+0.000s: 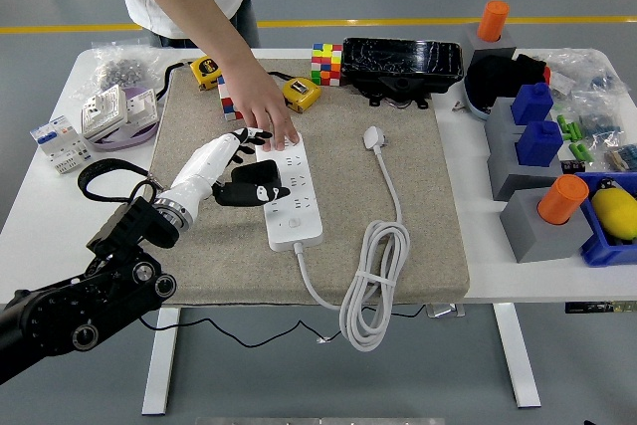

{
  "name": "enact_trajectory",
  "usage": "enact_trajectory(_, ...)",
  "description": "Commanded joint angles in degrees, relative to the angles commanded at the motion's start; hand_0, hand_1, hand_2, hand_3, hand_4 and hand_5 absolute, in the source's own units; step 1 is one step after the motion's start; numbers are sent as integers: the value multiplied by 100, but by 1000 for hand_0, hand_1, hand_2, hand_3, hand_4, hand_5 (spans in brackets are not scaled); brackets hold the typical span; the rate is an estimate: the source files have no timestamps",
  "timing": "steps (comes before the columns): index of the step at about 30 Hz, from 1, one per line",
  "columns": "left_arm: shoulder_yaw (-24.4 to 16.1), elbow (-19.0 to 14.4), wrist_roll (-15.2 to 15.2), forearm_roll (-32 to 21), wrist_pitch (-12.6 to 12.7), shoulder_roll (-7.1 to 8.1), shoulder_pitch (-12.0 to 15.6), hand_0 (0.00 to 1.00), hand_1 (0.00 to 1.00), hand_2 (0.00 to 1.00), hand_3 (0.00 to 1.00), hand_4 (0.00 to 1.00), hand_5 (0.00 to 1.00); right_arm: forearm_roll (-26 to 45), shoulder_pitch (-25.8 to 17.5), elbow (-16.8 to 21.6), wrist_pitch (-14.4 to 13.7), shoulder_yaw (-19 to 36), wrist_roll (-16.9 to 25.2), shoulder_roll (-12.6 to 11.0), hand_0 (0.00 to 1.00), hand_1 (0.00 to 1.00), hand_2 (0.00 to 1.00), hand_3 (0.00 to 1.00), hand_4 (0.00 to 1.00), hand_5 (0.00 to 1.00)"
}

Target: Put the plug near the board,insert it into the board,press the button,pull the plug out

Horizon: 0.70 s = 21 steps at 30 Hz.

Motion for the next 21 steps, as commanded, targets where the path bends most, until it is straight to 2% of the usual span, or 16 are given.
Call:
enact_trajectory(5, 62, 238, -25, 2, 31, -82, -97, 549, 667, 728, 783, 998, 321, 4, -2, 1, -1, -4, 0, -3, 681, 687, 695, 600, 936, 532)
enact_trajectory(6, 77, 281, -18, 14, 29, -97, -116, 580, 664, 720, 721, 998, 321, 4, -3, 2, 0, -6, 0, -5, 679, 687, 696, 600, 936, 531)
enact_trajectory(11, 154, 455, 81, 79, -41, -148, -187, 580, 664, 720, 721, 998, 321, 2, -15, 1, -1, -8, -1, -1, 679, 687, 696, 600, 936, 531)
enact_trajectory(12, 166, 483, 86, 72, -49, -154, -197, 587, 656, 673, 584, 945, 281, 2, -17, 1, -2, -6, -1, 0, 681, 687, 696, 600, 937, 533)
enact_trajectory(17, 207, 616, 16, -21, -6, -187, -238, 587, 656, 673, 584, 945, 281, 1, -28, -2, -1, -9, -2, 6, 681, 687, 696, 600, 937, 533)
enact_trajectory(18, 214, 639, 10, -26, 1, -194, -242, 594, 654, 640, 582, 845, 225, -1, -32, -1, -2, -8, -1, 6, 679, 687, 696, 600, 936, 532)
enact_trajectory(21, 229, 698, 4, -54, 3, -210, -258, 594, 654, 640, 582, 845, 225, -5, -32, 2, -2, 0, 0, 10, 679, 687, 696, 600, 936, 532)
